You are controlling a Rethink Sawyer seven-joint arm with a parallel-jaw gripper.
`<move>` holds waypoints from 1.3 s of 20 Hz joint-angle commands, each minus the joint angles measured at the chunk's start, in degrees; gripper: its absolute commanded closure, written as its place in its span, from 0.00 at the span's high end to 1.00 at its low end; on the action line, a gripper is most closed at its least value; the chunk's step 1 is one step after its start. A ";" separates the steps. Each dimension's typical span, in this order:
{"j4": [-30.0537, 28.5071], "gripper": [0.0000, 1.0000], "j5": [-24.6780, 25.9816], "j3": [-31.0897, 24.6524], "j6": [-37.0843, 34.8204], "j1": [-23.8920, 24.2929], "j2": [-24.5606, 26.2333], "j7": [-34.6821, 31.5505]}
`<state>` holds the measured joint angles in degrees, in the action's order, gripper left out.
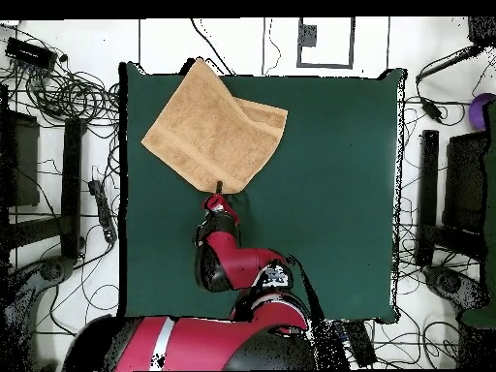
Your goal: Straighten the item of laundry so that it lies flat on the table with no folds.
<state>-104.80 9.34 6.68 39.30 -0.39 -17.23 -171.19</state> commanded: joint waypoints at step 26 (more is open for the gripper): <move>1.23 0.00 -4.06 1.33 -15.16 6.87 14.33 -0.46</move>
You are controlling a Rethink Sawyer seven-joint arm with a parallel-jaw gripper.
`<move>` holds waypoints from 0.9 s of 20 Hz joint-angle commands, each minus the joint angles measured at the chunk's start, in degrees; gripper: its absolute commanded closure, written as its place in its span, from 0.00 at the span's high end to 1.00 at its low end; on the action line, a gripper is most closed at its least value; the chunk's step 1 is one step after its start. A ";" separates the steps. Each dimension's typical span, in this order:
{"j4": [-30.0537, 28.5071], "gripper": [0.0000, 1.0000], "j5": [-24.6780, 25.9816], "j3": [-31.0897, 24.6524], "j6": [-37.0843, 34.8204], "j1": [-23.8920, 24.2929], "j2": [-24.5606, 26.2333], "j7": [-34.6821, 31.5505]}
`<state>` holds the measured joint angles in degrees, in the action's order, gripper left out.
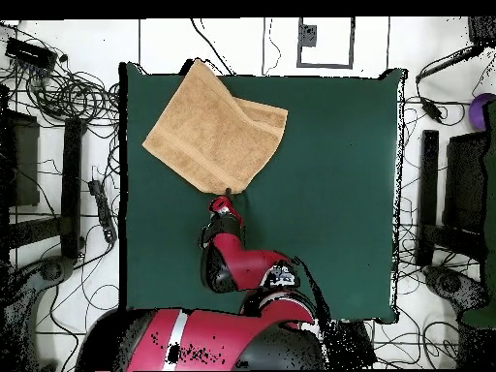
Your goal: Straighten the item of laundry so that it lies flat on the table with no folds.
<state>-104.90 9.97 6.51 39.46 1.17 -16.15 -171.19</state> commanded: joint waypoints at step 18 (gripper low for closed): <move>3.90 0.00 -1.25 -1.61 -16.17 8.31 13.51 -0.38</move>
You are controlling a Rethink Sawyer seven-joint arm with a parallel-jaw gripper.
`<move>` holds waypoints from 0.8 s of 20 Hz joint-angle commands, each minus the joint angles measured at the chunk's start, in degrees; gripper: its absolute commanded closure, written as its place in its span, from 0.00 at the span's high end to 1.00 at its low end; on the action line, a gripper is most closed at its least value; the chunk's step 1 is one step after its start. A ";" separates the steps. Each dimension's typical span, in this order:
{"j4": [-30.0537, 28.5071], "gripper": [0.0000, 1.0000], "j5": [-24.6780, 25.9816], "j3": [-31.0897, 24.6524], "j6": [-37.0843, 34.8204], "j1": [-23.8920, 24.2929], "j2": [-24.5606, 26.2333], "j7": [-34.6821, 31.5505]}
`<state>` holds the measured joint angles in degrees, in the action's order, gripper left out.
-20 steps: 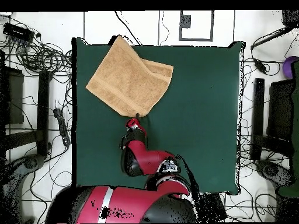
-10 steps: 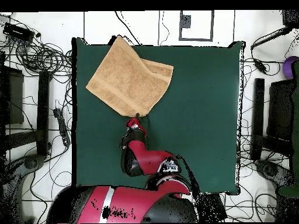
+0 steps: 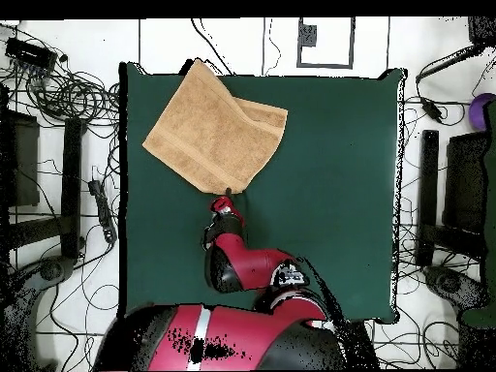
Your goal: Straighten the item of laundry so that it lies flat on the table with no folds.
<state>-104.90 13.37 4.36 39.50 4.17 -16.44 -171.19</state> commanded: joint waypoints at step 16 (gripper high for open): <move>2.81 1.00 -6.99 1.45 -18.63 4.68 12.92 -0.34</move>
<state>-104.90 15.18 2.93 40.81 5.44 -17.40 -171.19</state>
